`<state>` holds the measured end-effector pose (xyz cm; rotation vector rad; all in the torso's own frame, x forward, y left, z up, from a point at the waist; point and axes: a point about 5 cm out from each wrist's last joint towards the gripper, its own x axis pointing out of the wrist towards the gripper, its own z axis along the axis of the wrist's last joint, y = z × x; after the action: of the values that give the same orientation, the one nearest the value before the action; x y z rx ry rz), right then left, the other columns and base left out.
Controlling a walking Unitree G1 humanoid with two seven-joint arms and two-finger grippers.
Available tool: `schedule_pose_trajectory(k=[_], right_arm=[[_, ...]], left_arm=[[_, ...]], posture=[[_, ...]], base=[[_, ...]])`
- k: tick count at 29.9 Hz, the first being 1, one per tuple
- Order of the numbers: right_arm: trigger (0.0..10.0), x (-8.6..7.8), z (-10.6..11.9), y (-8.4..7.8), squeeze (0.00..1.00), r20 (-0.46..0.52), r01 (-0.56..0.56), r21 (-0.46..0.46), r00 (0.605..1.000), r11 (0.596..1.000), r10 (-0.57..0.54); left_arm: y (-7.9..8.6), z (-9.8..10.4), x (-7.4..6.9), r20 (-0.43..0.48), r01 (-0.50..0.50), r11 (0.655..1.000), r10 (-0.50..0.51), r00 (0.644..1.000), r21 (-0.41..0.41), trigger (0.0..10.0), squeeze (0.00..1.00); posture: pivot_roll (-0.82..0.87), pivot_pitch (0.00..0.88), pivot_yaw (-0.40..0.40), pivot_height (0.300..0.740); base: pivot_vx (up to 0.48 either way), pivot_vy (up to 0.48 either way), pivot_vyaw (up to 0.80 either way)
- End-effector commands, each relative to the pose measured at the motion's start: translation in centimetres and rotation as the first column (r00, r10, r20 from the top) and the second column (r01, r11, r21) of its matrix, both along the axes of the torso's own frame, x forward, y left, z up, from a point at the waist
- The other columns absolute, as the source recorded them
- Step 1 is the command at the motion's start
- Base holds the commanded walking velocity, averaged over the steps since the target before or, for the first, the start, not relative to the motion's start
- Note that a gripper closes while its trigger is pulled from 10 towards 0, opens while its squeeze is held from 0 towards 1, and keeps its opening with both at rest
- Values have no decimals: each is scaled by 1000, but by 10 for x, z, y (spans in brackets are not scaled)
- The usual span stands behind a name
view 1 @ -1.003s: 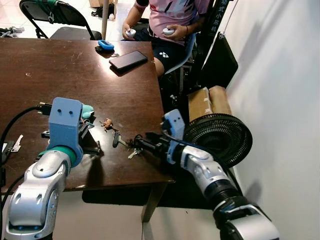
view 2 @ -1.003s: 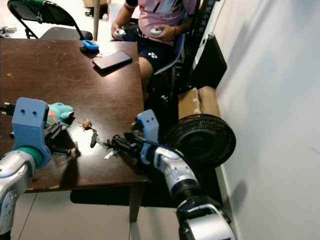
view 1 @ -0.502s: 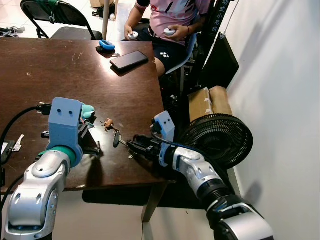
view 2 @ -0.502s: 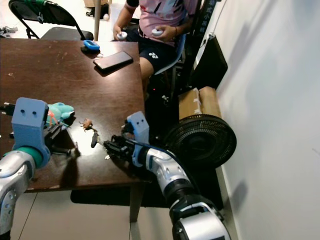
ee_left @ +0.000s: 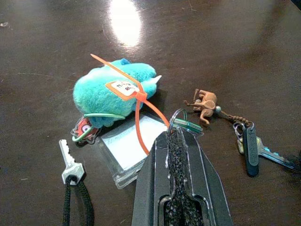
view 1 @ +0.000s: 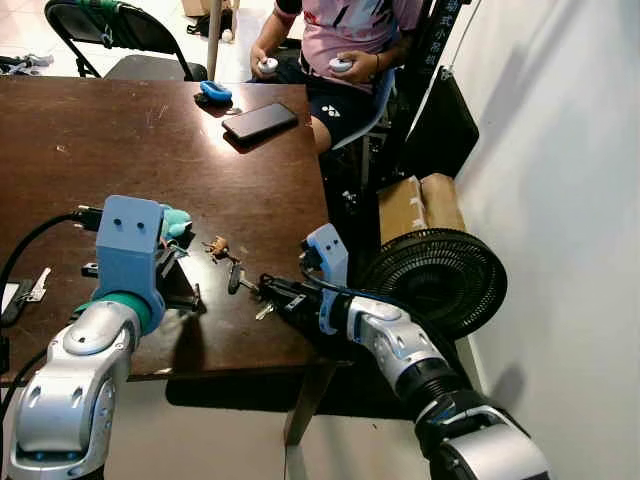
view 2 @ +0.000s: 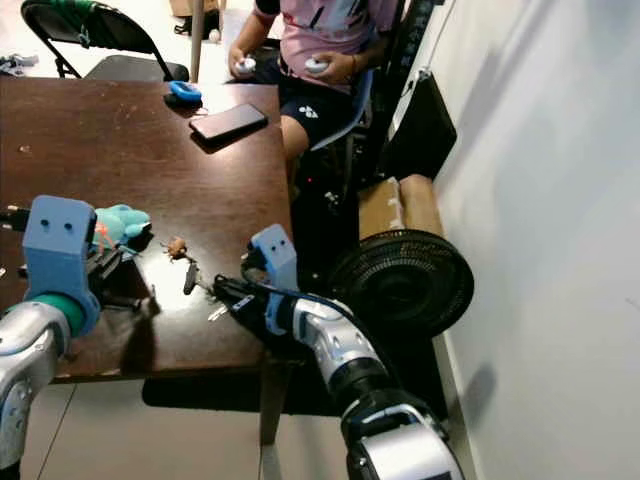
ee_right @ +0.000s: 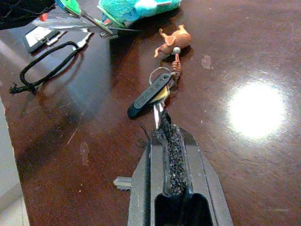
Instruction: Hang keys on a hook
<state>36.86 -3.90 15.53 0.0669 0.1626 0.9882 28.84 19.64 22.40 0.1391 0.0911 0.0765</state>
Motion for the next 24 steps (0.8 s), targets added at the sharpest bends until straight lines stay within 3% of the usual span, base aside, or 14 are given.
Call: schedule_pose_trajectory(k=[1, 6, 7, 8, 11, 12, 14, 17, 21, 24], right_arm=[[0, -3, -6, -4, 0, -31, 4, 26, 1000, 1000, -3], [0, -2, 2, -5, 0, -5, -3, 60, 1000, 998, 3], [0, -1, 15, -6, 0, 39, -18, 116, 999, 993, 13], [8275, -2, 31, -9, 0, 98, -34, 180, 995, 983, 16], [8275, -2, 49, -13, 0, 156, -38, 240, 988, 970, 0], [10000, -2, 63, -17, 0, 202, -30, 288, 979, 957, -30], [10000, -3, 85, -32, 0, 267, 38, 390, 951, 920, -153], [10000, -5, 91, -37, 0, 285, 61, 422, 938, 904, -197], [10000, -17, 96, -51, 0, 322, 104, 471, 904, 876, -281], [10000, -20, 87, -65, 0, 359, 212, 437, 850, 874, -386]], left_arm=[[0, -1, -2, -5, 1, 1000, -1, 1000, -3, 10000, 0], [0, -1, -2, -5, 2, 1000, -2, 1000, -4, 10000, 0], [-1, -1, -1, -3, 3, 1000, -3, 1000, -6, 10000, 0], [-1, 0, -1, 1, 4, 1000, -4, 1000, -8, 10000, 0], [-2, 1, 0, 10, 3, 1000, -3, 1000, -12, 10000, 0], [-3, 3, 0, 25, 1, 1000, -1, 1000, -17, 10000, 0], [-6, 10, 1, 99, -7, 999, 12, 995, -42, 10000, 0], [-8, 13, 1, 126, -10, 999, 16, 992, -49, 10000, 0], [-9, 16, 0, 164, -23, 1000, 20, 986, 13, 10000, 0], [-5, 19, 0, 187, -26, 998, 17, 982, 49, 10000, 0]], posture=[[231, 191, 25, 740], [229, 190, 24, 740], [229, 187, 23, 740], [225, 186, 23, 740], [218, 182, 22, 740], [216, 181, 22, 740], [200, 172, 23, 740], [198, 171, 24, 740], [192, 162, 27, 740], [186, 149, 37, 740]], base=[[0, 0, 0], [0, 0, 0], [0, 0, 0], [0, 0, 0], [0, 0, 0], [0, 0, 0], [0, 0, 0], [0, 0, 0], [0, 0, 0], [0, 0, 0]])
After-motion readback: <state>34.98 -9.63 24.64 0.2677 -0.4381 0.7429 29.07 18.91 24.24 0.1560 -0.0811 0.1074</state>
